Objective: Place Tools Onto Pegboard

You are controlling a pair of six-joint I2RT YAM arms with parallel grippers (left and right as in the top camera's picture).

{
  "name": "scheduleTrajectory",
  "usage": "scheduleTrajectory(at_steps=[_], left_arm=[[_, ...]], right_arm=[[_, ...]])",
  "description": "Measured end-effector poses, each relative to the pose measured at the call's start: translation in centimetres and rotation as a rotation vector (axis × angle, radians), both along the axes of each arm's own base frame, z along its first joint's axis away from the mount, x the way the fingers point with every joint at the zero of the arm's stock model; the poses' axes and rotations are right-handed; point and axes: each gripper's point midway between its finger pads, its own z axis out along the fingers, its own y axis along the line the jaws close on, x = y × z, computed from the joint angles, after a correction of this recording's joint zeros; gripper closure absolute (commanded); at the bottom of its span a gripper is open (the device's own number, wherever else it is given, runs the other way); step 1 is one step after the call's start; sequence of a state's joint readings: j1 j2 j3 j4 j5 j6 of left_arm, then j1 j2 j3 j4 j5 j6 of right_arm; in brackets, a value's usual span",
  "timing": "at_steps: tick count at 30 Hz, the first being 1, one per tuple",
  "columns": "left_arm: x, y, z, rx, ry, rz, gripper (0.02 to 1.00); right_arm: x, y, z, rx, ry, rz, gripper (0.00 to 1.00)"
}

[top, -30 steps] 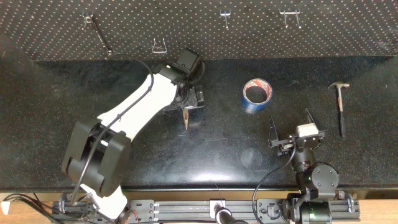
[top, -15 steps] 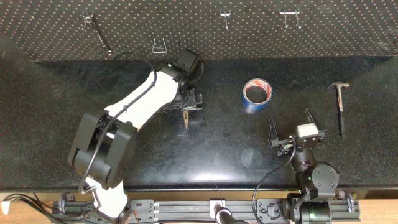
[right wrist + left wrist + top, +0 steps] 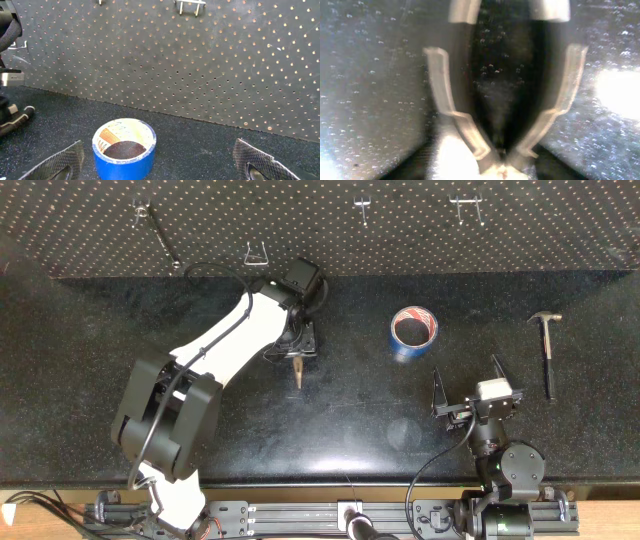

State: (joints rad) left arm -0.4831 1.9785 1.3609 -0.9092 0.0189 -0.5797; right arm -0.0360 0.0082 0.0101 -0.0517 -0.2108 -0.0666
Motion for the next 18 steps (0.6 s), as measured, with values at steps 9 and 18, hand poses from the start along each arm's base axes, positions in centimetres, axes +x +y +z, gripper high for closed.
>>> scheduleTrajectory(at_steps=[9, 18], left_arm=[[-0.37, -0.15, 0.18, -0.005, 0.015, -0.007, 0.989], [-0.34, -0.16, 0.27, -0.007, 0.012, -0.007, 0.989]], right_arm=[[0.0, 0.0, 0.0, 0.0, 0.0, 0.0, 0.025], [0.0, 0.0, 0.0, 0.0, 0.0, 0.0, 0.025]])
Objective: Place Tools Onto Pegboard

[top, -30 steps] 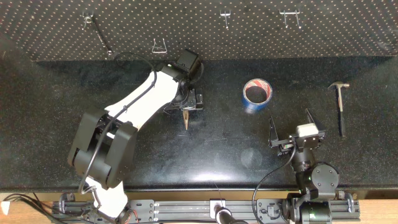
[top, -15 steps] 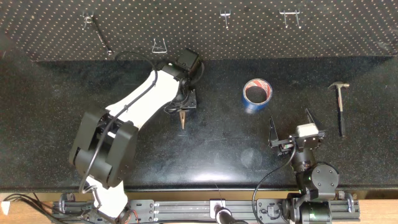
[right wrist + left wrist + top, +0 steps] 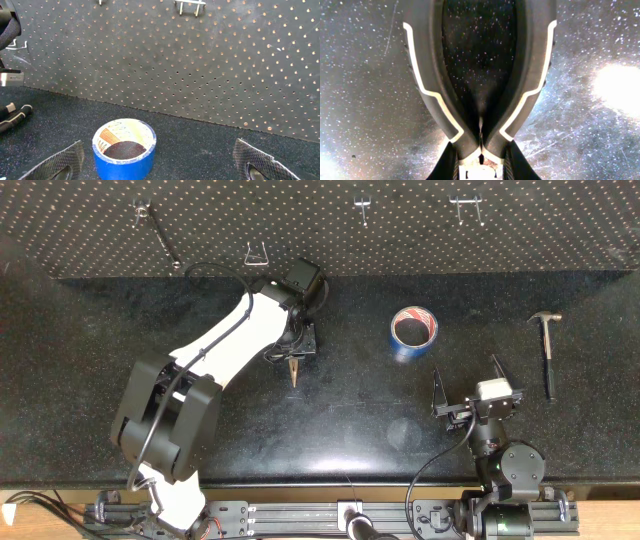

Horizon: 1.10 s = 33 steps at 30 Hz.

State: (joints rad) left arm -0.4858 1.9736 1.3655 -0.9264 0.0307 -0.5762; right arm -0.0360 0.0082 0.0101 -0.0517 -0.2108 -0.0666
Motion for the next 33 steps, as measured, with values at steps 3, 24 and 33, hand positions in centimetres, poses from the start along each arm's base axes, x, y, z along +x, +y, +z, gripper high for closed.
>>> scheduleTrajectory(at_steps=[3, 24, 33], left_arm=[[0.4, -0.1, 0.2, -0.004, -0.022, 0.0, 0.989], [1.7, 1.4, 11.6, 0.133, -0.516, -0.033, 0.989], [4.7, 1.3, 17.4, 0.097, -0.966, 0.022, 0.991]], right_arm=[[0.0, 0.0, 0.0, 0.0, 0.0, 0.0, 0.025], [0.0, 0.0, 0.0, 0.0, 0.0, 0.0, 0.025], [0.0, 0.0, 0.0, 0.0, 0.0, 0.0, 0.025]])
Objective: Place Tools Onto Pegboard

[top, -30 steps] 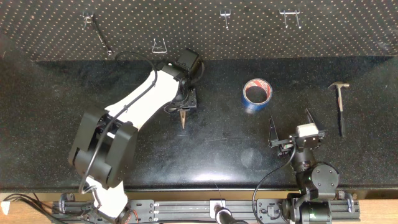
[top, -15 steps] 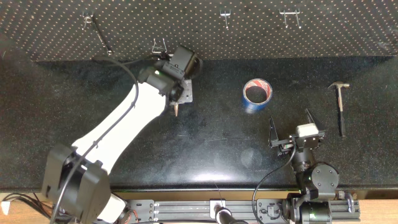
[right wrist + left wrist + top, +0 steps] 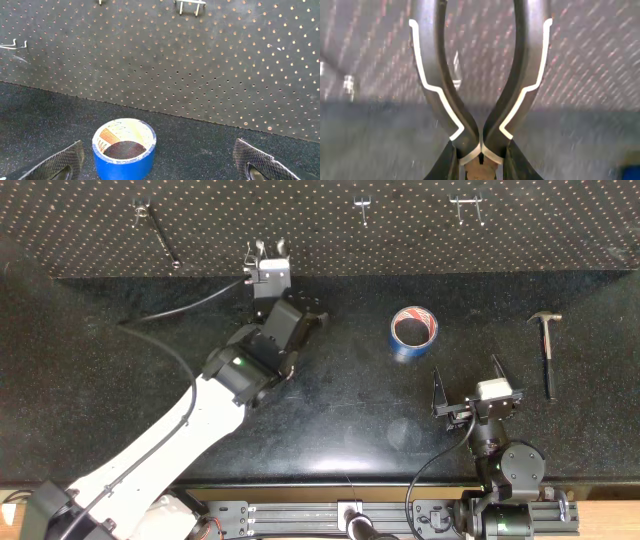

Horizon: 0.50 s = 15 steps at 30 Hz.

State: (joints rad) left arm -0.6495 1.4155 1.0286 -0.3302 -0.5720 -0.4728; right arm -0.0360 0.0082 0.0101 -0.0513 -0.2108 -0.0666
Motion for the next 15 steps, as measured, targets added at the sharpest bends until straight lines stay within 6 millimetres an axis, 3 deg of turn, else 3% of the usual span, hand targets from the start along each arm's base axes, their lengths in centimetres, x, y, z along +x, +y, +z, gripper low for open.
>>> scheduleTrajectory(at_steps=[3, 6, 12, 15], left_arm=[[1.6, -0.7, 2.7, 0.04, -0.126, -0.046, 0.991], [2.8, -0.1, 4.6, 0.07, -0.208, -0.04, 0.989], [4.9, 3.1, 6.4, 0.075, -0.345, 0.047, 0.989], [5.1, 3.5, 7.0, 0.09, -0.426, 0.051, 0.989]], right_arm=[[0.0, 0.0, 0.0, 0.0, 0.0, 0.0, 0.025], [0.0, 0.0, 0.0, 0.0, 0.0, 0.0, 0.025], [0.0, 0.0, 0.0, 0.0, 0.0, 0.0, 0.027], [0.0, 0.0, 0.0, 0.0, 0.0, 0.0, 0.025]])
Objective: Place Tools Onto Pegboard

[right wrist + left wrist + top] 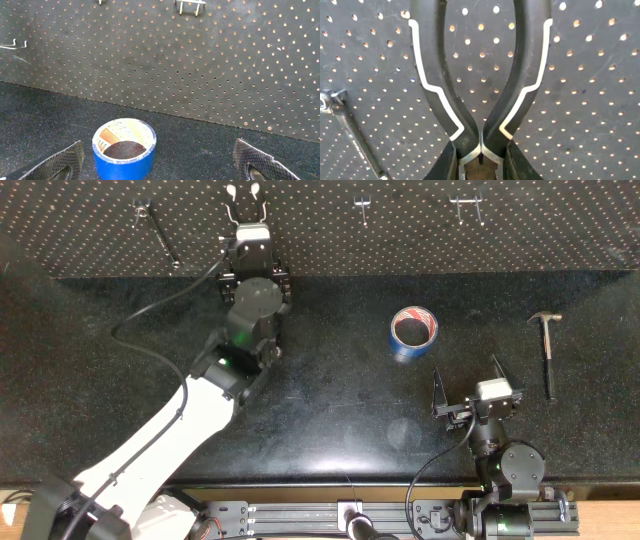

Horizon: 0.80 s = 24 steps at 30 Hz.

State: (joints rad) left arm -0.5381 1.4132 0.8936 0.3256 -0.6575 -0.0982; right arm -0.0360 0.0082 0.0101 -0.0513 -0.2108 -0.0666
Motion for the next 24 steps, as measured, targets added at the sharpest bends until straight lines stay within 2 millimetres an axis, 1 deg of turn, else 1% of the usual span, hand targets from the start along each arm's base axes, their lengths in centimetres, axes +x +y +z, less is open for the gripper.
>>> scheduleTrajectory(at_steps=[3, 8, 12, 14, 19, 24], left_arm=[[0.0, 0.4, 0.5, -0.003, -0.068, 0.002, 0.989], [0.3, 2.5, -0.1, 0.009, -0.08, 0.044, 0.989], [1.0, 3.6, 0.6, -0.007, -0.116, 0.045, 0.989], [1.5, 3.5, 0.8, -0.019, -0.14, 0.035, 0.989], [2.4, 2.4, -1.1, -0.007, -0.108, -0.014, 0.991], [2.6, 1.6, -1.8, -0.005, -0.093, -0.053, 0.991]], right_arm=[[0.0, 0.0, 0.0, 0.0, 0.0, 0.0, 0.025], [0.0, 0.0, 0.0, 0.0, 0.0, 0.0, 0.025], [0.0, 0.0, 0.0, 0.0, 0.0, 0.0, 0.025], [0.0, 0.0, 0.0, 0.0, 0.0, 0.0, 0.025], [0.0, 0.0, 0.0, 0.0, 0.0, 0.0, 0.025], [0.0, 0.0, 0.0, 0.0, 0.0, 0.0, 0.025]])
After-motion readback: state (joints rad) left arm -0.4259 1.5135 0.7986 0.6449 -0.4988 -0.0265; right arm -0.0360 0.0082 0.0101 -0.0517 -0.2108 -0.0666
